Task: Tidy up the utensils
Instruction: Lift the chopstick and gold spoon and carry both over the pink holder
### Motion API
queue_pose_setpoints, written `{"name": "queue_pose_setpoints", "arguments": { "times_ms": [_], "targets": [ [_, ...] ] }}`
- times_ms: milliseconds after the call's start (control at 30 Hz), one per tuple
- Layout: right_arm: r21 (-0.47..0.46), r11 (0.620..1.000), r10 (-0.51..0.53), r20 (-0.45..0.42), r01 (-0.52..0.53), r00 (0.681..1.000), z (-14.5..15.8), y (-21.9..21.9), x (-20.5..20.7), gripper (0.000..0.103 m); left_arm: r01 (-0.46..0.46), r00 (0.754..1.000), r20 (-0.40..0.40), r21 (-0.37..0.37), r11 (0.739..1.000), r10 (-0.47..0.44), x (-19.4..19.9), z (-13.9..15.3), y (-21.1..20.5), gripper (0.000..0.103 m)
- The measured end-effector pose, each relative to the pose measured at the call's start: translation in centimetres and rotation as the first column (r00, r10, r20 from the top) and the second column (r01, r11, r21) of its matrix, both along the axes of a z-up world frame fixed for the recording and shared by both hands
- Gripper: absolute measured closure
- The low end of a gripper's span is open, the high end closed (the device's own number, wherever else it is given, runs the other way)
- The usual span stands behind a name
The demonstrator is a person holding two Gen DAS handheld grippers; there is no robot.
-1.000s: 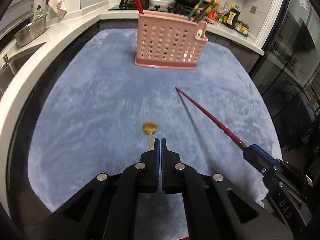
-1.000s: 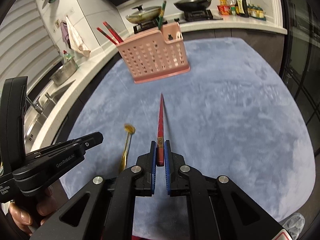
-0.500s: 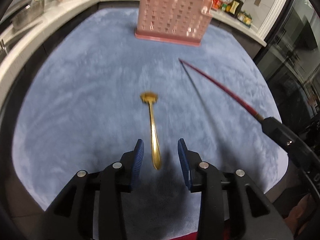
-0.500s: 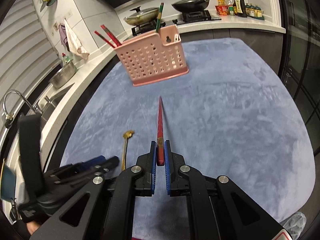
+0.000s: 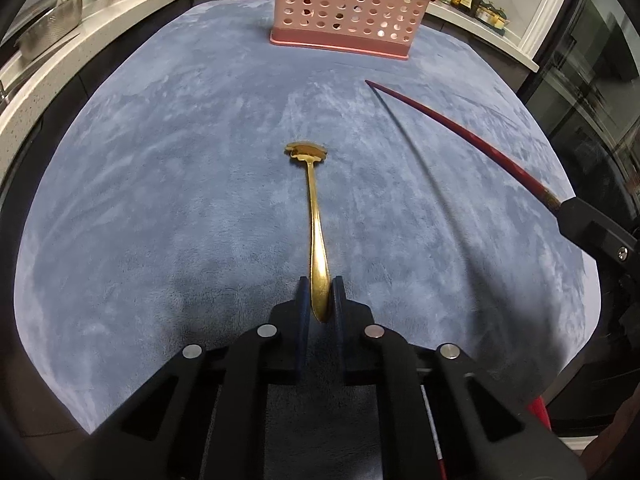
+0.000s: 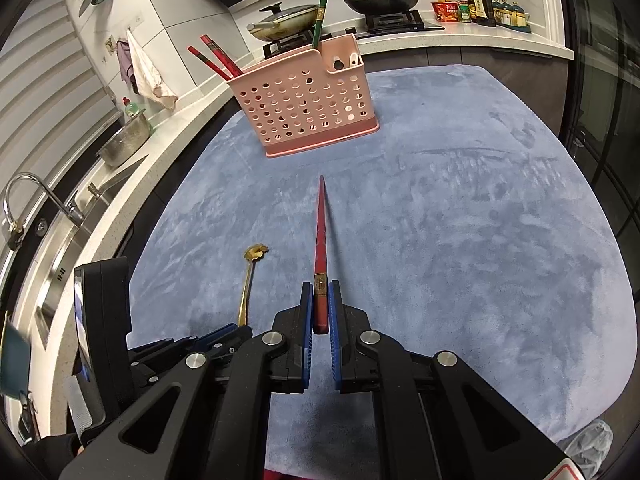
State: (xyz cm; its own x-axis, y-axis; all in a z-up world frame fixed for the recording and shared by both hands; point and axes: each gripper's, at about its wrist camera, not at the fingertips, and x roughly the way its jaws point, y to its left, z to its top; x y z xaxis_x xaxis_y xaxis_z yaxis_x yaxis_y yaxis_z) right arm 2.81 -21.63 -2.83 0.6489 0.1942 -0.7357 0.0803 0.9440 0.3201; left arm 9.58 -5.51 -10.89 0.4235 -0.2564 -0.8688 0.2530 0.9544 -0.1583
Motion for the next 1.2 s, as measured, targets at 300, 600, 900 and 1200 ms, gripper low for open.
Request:
{"name": "queue_pose_setpoints", "arguments": {
  "times_ms": [300,600,900,1200],
  "targets": [
    [-0.004,1.0,0.001,0.013,-0.001,1.0,0.6,-0.1,-0.1,0.096,-0.002,0.997,0.072,-0.032,0.999,0.004,-0.1,4.2,1.0,0.094],
    [-0.009,1.0,-0.014,0.083,0.015,0.996,3.4,-1.2,0.6,0.096,0.008,0.99,0.143,-0.043,0.999,-0.001,1.6,8.6,0.8,0.102],
    [-0.012,1.0,-0.02,0.165,0.022,0.986,7.0,-2.3,2.2,0.096,0.041,0.976,0.215,-0.031,0.999,-0.033,3.8,13.6,0.5,0.102],
    [0.019,1.0,-0.025,0.25,0.021,0.968,11.0,-3.6,5.2,0.096,0.064,0.969,0.245,-0.111,0.992,-0.035,7.4,18.1,0.6,0.102]
  ]
}}
